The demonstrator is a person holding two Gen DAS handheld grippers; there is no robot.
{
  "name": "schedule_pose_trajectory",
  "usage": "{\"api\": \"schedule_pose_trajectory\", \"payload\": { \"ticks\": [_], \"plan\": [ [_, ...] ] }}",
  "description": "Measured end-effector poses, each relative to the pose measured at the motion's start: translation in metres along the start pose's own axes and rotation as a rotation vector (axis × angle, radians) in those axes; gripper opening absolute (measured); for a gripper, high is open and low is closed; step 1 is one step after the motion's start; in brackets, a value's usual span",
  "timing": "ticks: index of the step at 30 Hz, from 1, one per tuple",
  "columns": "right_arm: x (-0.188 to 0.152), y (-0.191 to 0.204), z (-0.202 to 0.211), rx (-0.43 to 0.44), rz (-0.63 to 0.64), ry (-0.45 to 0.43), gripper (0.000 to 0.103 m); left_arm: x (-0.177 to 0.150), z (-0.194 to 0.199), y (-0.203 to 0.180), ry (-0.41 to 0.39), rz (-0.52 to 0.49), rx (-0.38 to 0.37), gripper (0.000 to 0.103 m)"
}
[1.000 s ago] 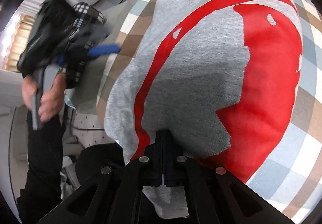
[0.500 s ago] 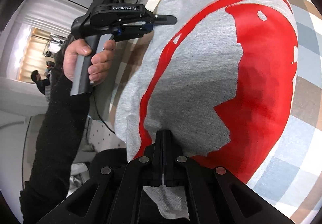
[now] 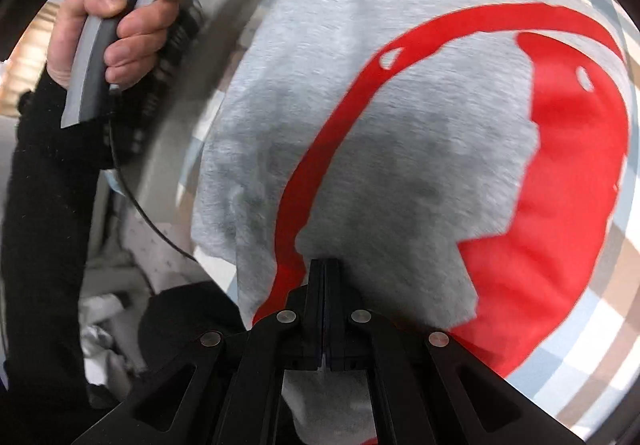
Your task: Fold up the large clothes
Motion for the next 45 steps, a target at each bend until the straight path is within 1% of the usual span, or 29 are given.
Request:
{"api": "schedule_pose_trajectory", "payload": {
  "ticks": [1, 2, 4, 6, 8, 9, 10, 11, 12, 13, 14, 16, 17, 21, 23, 24, 25, 26, 27, 30, 31, 32, 33, 34, 36, 37, 39, 42, 45],
  "plan": [
    [0.001, 0.002, -0.004, -0.011, 0.0, 0.01, 0.0, -0.005, -0.014, 0.008, 0.027, 0.008, 0.017, 0.01],
    [0.0, 0.002, -0.007, -0.017, -0.004, 0.012, 0.0, -0.006, -0.022, 0.013, 0.035, 0.022, 0.022, 0.015],
    [-0.002, 0.004, -0.008, -0.031, -0.006, -0.004, 0.0, -0.014, -0.029, 0.027, 0.018, 0.077, 0.002, 0.021],
    [-0.008, 0.004, -0.007, -0.032, -0.01, -0.023, 0.0, -0.02, -0.018, 0.03, 0.006, 0.102, -0.011, 0.023],
    [-0.013, 0.002, -0.002, -0.005, -0.018, -0.047, 0.0, -0.03, 0.0, 0.03, -0.002, 0.115, -0.006, 0.025],
    [-0.017, -0.001, 0.001, 0.018, -0.034, -0.058, 0.0, -0.039, 0.013, 0.026, -0.01, 0.096, -0.025, 0.025],
    [-0.019, -0.005, 0.003, 0.044, -0.051, -0.066, 0.0, -0.049, 0.027, 0.022, -0.025, 0.076, -0.037, 0.028],
    [-0.019, -0.008, 0.005, 0.073, -0.067, -0.076, 0.0, -0.059, 0.039, 0.02, -0.04, 0.065, -0.042, 0.044],
    [-0.022, -0.013, 0.007, 0.106, -0.085, -0.088, 0.0, -0.068, 0.046, 0.017, -0.049, 0.056, -0.05, 0.056],
    [-0.024, -0.017, 0.008, 0.127, -0.098, -0.097, 0.0, -0.082, 0.054, 0.012, -0.064, 0.05, -0.078, 0.071],
    [-0.026, -0.022, 0.01, 0.154, -0.115, -0.112, 0.0, -0.098, 0.06, 0.006, -0.076, 0.04, -0.132, 0.074],
    [-0.031, -0.028, 0.012, 0.192, -0.136, -0.141, 0.0, -0.129, 0.062, -0.011, -0.063, -0.018, -0.23, 0.074],
    [-0.034, -0.029, 0.013, 0.204, -0.143, -0.156, 0.0, -0.142, 0.057, -0.016, -0.057, -0.038, -0.248, 0.074],
    [-0.035, -0.04, 0.022, 0.252, -0.179, -0.209, 0.0, -0.171, 0.015, -0.011, 0.036, -0.036, -0.197, 0.074],
    [-0.04, -0.046, 0.031, 0.303, -0.195, -0.238, 0.003, -0.176, -0.002, 0.003, 0.03, -0.007, -0.151, 0.073],
    [-0.04, -0.05, 0.044, 0.323, -0.197, -0.255, 0.009, -0.177, -0.002, 0.005, 0.016, -0.012, -0.158, 0.073],
    [-0.047, -0.049, 0.054, 0.321, -0.19, -0.268, 0.024, -0.177, 0.0, 0.008, -0.014, -0.014, -0.159, 0.073],
    [-0.052, -0.05, 0.062, 0.307, -0.172, -0.271, 0.032, -0.177, 0.001, 0.009, -0.021, -0.011, -0.151, 0.073],
    [-0.059, -0.044, 0.072, 0.279, -0.136, -0.277, 0.047, -0.177, 0.002, 0.007, -0.024, -0.029, -0.128, 0.073],
    [-0.073, -0.028, 0.092, 0.115, -0.038, -0.265, 0.057, -0.178, 0.001, -0.002, -0.027, -0.128, -0.026, 0.073],
    [-0.076, -0.022, 0.093, 0.073, -0.023, -0.243, 0.057, -0.178, 0.001, -0.006, -0.029, -0.162, 0.006, 0.073],
    [-0.08, -0.02, 0.091, 0.074, -0.017, -0.209, 0.057, -0.177, 0.0, -0.008, -0.028, -0.187, 0.035, 0.073],
    [-0.083, -0.02, 0.086, 0.081, -0.022, -0.175, 0.057, -0.177, -0.001, -0.01, -0.027, -0.19, 0.045, 0.073],
    [-0.085, -0.023, 0.079, 0.069, -0.032, -0.147, 0.057, -0.175, -0.002, -0.009, -0.024, -0.187, 0.047, 0.073],
    [-0.085, -0.027, 0.067, 0.074, -0.065, -0.128, 0.057, -0.17, -0.001, -0.006, -0.014, -0.172, 0.029, 0.073],
    [-0.085, -0.031, 0.062, 0.075, -0.083, -0.112, 0.055, -0.167, -0.001, -0.004, -0.009, -0.161, 0.017, 0.073],
    [-0.085, -0.037, 0.052, 0.058, -0.109, -0.084, 0.054, -0.169, 0.004, 0.001, -0.001, -0.154, 0.004, 0.073],
    [-0.081, -0.037, 0.047, 0.034, -0.118, -0.062, 0.054, -0.169, 0.006, -0.003, 0.013, -0.152, 0.004, 0.073],
    [-0.079, -0.031, 0.044, -0.013, -0.1, -0.037, 0.054, -0.177, 0.013, -0.008, 0.027, -0.143, 0.025, 0.073]
  ]
}}
Point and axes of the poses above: each gripper's, at about its wrist camera, not at the fingertips, and z roughly against the way its jaws point, y to its left, x to its top, the point moved 2 cm from there along -z, roughly the way its jaws point, and after that the axes turned 3 degrees about y, right-handed, at the moved point
